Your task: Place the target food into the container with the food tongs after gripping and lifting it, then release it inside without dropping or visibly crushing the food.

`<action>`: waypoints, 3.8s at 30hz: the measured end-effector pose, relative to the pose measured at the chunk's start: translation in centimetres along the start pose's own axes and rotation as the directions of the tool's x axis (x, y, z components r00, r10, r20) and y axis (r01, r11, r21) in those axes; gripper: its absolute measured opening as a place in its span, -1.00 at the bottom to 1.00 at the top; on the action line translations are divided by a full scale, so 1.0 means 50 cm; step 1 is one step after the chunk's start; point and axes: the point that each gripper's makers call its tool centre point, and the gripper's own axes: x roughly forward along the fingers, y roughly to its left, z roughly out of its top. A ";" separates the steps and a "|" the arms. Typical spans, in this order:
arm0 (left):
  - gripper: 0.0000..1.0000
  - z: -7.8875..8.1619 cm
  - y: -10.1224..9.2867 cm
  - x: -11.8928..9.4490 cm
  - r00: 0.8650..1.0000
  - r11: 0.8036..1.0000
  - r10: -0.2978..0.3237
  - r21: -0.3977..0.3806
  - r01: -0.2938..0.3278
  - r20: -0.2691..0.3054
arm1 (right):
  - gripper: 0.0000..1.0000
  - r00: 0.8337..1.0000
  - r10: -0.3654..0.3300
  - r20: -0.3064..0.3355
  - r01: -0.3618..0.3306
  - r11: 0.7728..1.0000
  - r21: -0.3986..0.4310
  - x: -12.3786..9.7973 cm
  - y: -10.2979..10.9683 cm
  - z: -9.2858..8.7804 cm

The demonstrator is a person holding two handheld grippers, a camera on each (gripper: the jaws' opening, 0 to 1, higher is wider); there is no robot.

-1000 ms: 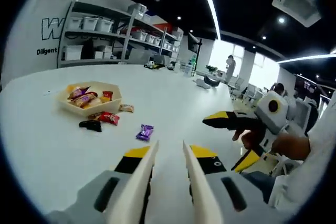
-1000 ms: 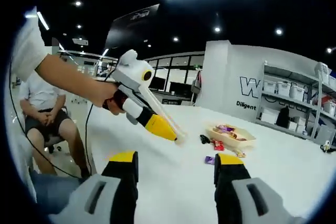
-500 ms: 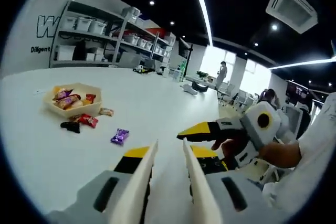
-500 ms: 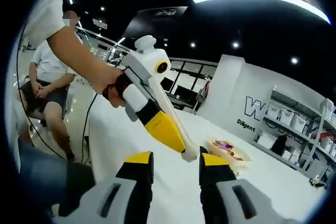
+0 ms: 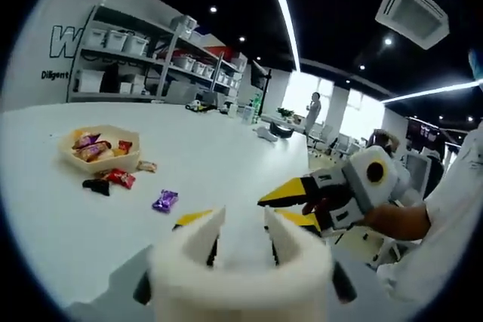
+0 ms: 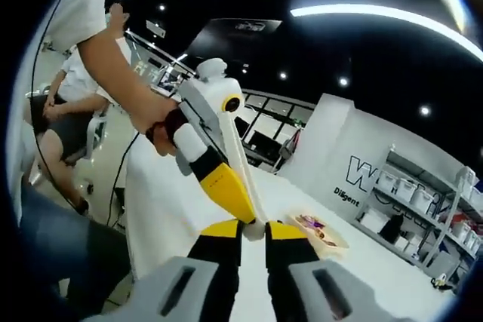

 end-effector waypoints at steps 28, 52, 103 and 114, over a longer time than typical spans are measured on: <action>-0.51 0.055 -0.024 0.012 0.962 1.000 -0.007 -0.007 0.009 0.273 | -0.94 0.996 0.091 0.013 -0.089 0.922 0.376 -0.012 0.007 0.004; -0.46 0.056 0.151 0.034 0.942 0.967 0.233 0.048 -0.251 0.240 | -0.35 0.987 -0.129 -0.095 0.153 0.939 0.309 -0.103 -0.051 -0.048; -0.57 0.077 0.238 0.141 0.971 0.970 0.236 0.049 -0.237 0.026 | -0.42 0.975 -0.197 -0.098 0.218 0.920 0.324 -0.141 -0.107 -0.068; -0.54 0.068 0.297 0.150 0.957 0.957 0.288 0.012 -0.288 0.033 | -0.41 0.974 -0.187 -0.129 0.219 0.924 0.313 -0.131 -0.114 -0.087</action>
